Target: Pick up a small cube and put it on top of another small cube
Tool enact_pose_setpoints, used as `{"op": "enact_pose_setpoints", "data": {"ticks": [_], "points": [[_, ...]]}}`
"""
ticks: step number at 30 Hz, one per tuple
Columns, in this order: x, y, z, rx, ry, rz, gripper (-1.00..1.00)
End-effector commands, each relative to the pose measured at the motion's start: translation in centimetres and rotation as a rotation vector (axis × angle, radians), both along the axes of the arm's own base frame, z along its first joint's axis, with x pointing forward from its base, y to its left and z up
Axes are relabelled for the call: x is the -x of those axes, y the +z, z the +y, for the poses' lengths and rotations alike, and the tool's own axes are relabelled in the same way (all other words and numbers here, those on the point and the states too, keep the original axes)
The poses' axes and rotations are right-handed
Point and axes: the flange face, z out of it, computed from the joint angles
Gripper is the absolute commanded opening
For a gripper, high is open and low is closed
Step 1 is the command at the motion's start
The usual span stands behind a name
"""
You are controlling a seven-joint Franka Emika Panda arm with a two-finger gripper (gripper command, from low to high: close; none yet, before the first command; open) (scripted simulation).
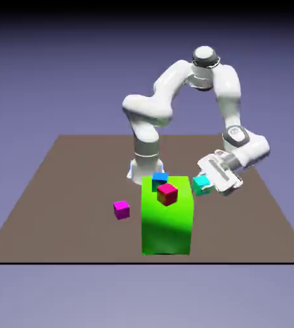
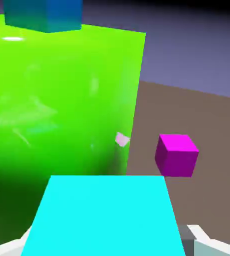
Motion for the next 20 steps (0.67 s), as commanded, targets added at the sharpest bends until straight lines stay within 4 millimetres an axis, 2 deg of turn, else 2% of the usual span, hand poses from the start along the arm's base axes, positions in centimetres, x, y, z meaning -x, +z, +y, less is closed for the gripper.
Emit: {"op": "enact_pose_setpoints", "data": {"ticks": [1, 4, 7, 8, 9, 10, 14, 15, 16, 20], "points": [[-1.3, 1.7, -0.4, 0.002, -0.021, -0.004, -1.00], [-5.7, 7.0, -3.1, 0.011, -0.105, -0.033, -1.00], [-10.1, 12.5, -8.1, 0.027, -0.219, -0.077, -1.00], [-11.0, 12.9, -9.9, 0.026, -0.257, -0.090, -1.00], [-11.4, 12.7, -10.8, 0.023, -0.277, -0.098, -1.00], [-11.4, 12.7, -10.8, 0.023, -0.277, -0.098, -1.00], [-11.3, 8.5, -15.3, 0.023, -0.277, -0.098, -1.00], [-11.3, 8.5, -15.3, 0.023, -0.277, -0.098, 1.00], [-11.3, 8.5, -15.3, 0.023, -0.277, -0.098, 1.00], [-11.4, 12.7, -10.8, 0.023, -0.277, -0.098, 1.00]]}}
